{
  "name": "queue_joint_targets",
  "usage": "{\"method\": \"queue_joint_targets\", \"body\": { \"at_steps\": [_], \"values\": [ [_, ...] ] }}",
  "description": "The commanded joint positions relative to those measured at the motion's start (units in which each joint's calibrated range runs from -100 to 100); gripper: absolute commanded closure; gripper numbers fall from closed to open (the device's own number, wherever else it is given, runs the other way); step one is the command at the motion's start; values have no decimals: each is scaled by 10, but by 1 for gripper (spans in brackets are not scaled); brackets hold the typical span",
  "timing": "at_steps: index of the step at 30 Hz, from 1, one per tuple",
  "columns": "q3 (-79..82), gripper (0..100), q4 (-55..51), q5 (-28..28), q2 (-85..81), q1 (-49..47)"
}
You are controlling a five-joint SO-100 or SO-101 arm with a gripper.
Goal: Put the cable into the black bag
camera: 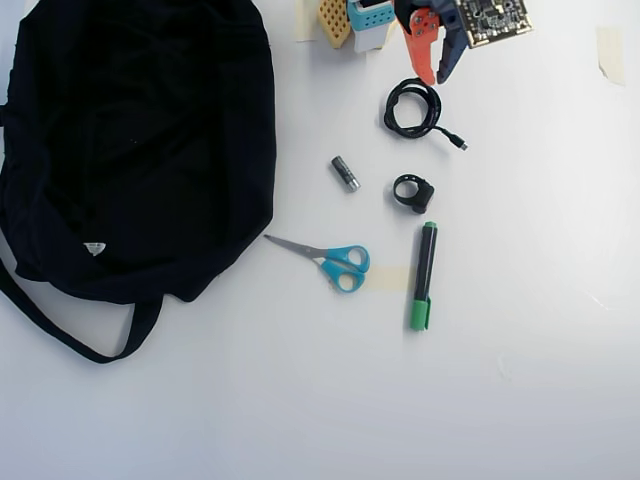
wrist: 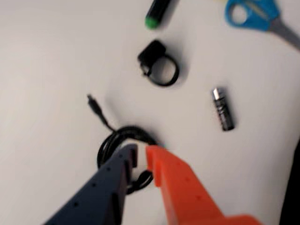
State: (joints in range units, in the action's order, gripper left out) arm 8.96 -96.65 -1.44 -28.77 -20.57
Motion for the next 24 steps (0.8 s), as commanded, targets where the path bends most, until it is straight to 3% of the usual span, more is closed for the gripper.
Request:
{"method": "queue_joint_targets", "body": {
  "at_steps": [1,10,19,24],
  "values": [
    [16,98,-6,-2,-4,4],
    [91,97,17,-61,-4,-26],
    [177,69,76,-71,-5,-37],
    [215,66,122,-73,-4,-37]
  ]
}}
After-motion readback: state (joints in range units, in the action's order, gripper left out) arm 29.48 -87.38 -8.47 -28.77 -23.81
